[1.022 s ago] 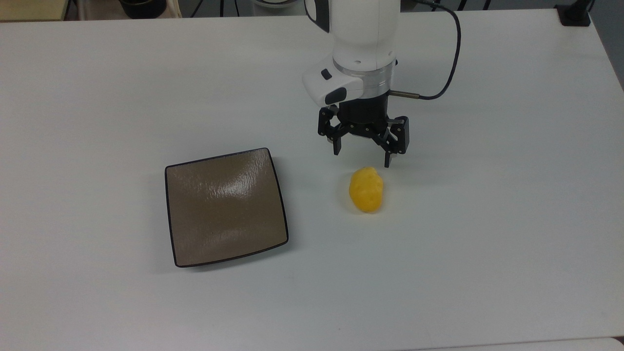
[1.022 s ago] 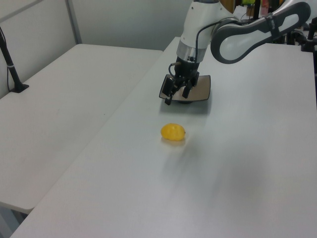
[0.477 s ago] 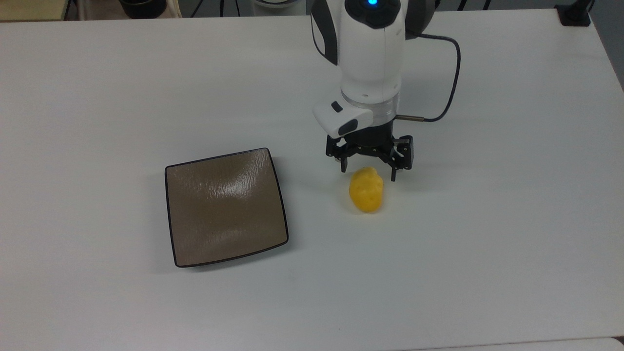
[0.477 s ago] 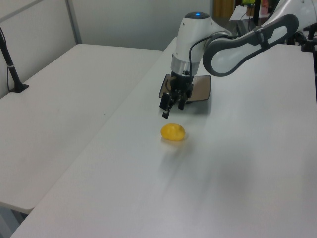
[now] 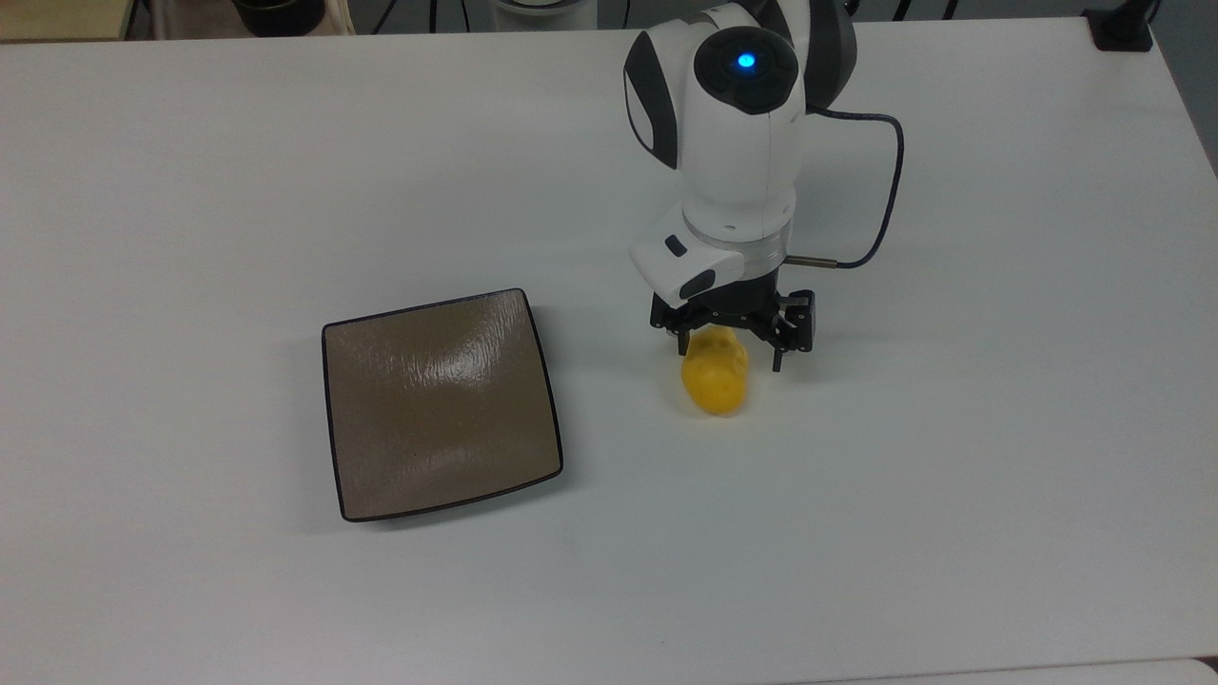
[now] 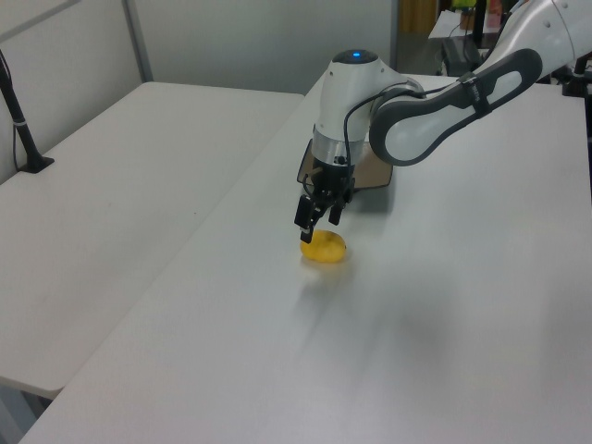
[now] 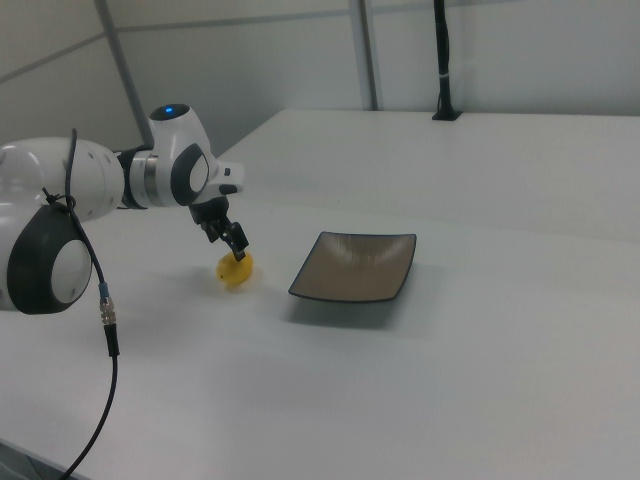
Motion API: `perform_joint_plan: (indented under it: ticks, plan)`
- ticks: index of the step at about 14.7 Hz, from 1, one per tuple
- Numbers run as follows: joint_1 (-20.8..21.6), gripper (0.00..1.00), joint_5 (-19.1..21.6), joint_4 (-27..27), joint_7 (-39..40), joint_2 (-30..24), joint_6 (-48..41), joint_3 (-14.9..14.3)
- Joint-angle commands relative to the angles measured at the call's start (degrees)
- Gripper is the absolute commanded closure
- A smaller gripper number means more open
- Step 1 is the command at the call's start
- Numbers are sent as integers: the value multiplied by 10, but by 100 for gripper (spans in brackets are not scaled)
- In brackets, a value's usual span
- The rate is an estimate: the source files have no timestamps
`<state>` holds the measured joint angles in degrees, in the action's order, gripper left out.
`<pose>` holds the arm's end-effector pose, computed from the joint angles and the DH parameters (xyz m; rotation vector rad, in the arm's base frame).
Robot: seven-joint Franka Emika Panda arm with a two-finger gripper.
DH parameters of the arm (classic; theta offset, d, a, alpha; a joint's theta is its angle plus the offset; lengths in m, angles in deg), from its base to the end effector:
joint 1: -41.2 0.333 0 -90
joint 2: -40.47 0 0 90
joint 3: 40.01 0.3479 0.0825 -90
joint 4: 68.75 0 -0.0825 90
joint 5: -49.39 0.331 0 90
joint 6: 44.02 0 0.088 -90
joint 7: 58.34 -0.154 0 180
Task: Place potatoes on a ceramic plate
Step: 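Lower the gripper around the yellow potato and close it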
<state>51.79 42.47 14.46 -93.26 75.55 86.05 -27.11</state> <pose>0.6711 0.2485 0.3610 -2.9880 0.2785 -0.2744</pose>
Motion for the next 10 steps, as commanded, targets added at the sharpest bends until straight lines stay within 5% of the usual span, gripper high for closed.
perform_joint_plan:
  ticks: [1, 10]
  plan:
    - [3, 0, -11, -16, 8, 8, -10, -4]
    - [4, 0, -37, -23, 8, 35, -9, -8]
